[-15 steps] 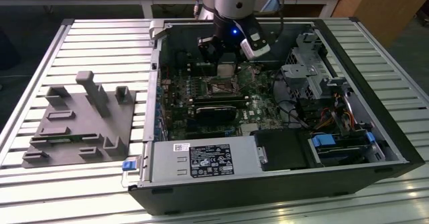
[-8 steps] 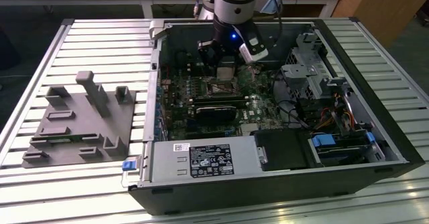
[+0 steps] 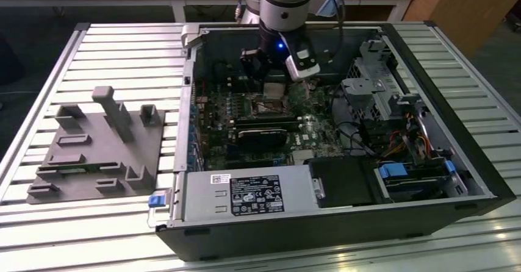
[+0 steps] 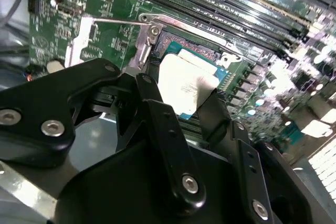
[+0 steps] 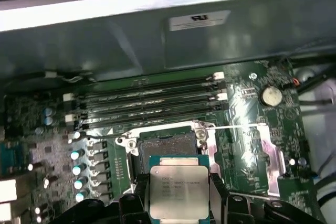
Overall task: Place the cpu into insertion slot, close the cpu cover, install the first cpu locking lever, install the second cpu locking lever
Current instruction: 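Place the cpu into insertion slot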
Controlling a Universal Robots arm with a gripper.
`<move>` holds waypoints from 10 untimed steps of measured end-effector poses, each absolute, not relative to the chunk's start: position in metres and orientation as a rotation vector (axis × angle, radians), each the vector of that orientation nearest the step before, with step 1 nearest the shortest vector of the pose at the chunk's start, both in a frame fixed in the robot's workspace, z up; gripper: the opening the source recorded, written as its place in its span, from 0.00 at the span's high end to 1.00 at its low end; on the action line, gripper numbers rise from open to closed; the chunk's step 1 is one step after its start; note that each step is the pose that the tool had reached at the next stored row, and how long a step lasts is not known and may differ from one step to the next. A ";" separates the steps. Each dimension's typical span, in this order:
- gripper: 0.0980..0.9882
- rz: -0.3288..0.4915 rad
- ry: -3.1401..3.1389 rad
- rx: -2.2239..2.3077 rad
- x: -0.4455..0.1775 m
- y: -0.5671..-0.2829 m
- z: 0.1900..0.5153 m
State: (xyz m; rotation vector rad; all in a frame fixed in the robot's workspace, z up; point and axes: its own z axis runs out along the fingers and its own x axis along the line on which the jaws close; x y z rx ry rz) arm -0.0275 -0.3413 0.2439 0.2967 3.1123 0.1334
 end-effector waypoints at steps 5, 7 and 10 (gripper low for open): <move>0.50 0.127 3.094 0.421 -0.027 -0.341 0.244; 0.50 0.125 3.085 0.472 -0.027 -0.341 0.244; 0.50 0.123 3.070 0.552 -0.027 -0.341 0.244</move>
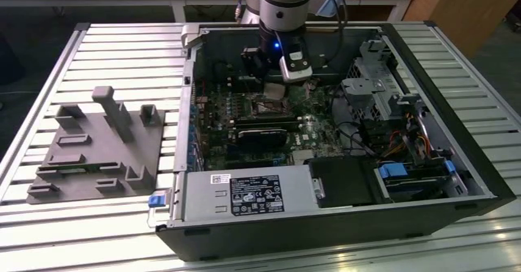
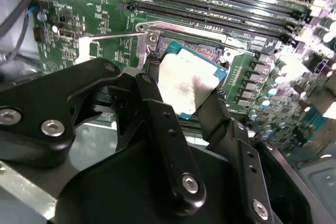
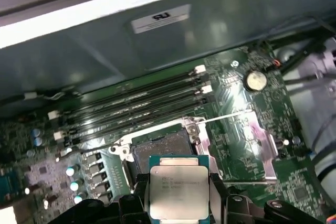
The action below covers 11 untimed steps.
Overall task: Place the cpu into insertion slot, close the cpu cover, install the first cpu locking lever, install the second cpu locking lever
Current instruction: 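Place the cpu into insertion slot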
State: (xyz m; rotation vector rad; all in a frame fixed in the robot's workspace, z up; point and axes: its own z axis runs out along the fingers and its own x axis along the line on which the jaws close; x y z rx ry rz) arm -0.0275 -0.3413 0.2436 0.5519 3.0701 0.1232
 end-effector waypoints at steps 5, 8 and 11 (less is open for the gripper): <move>0.50 0.122 3.046 0.661 -0.027 -0.341 0.243; 0.50 0.121 3.032 0.716 -0.027 -0.341 0.243; 0.50 0.119 3.015 0.777 -0.027 -0.341 0.243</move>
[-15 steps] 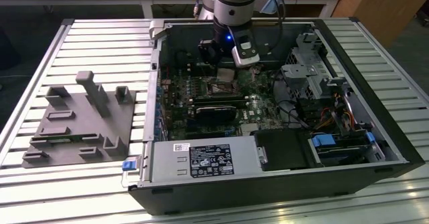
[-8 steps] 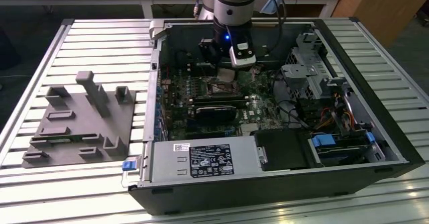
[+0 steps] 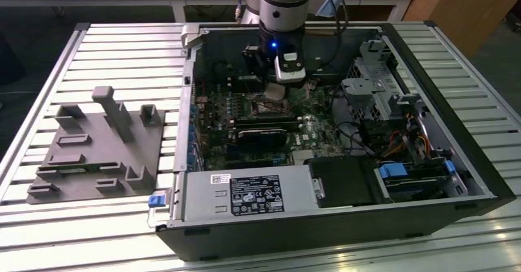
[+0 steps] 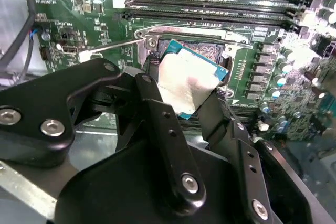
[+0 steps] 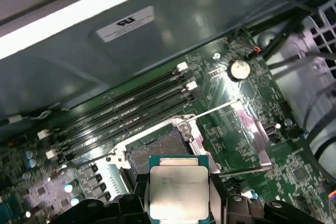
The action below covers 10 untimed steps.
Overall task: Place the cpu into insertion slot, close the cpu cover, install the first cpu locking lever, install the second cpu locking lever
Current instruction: 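Place the cpu into insertion slot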
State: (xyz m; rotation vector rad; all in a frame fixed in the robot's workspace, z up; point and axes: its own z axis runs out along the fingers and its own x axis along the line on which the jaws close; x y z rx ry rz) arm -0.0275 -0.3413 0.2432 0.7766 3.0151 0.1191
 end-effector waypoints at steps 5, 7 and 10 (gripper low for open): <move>0.50 0.117 2.984 0.880 -0.027 -0.341 0.243; 0.50 0.116 2.970 0.921 -0.027 -0.341 0.243; 0.50 0.115 2.949 0.981 -0.027 -0.341 0.243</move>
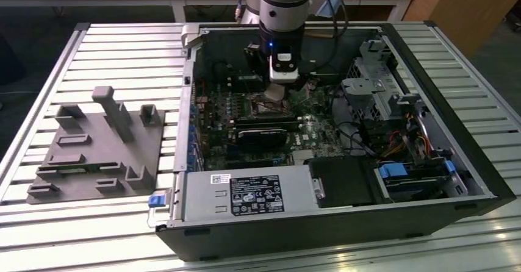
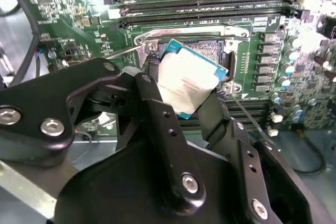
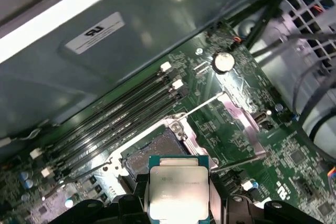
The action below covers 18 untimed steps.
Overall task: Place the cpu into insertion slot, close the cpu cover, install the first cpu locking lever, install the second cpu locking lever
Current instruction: 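Place the cpu into insertion slot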
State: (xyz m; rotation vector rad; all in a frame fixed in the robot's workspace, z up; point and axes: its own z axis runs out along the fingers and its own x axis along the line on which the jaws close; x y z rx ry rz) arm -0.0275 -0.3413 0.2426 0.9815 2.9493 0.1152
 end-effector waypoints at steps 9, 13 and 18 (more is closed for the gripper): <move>0.50 0.111 2.866 1.190 -0.027 -0.341 0.242; 0.50 0.108 2.806 1.319 -0.027 -0.341 0.241; 0.50 0.105 2.740 1.443 -0.027 -0.341 0.240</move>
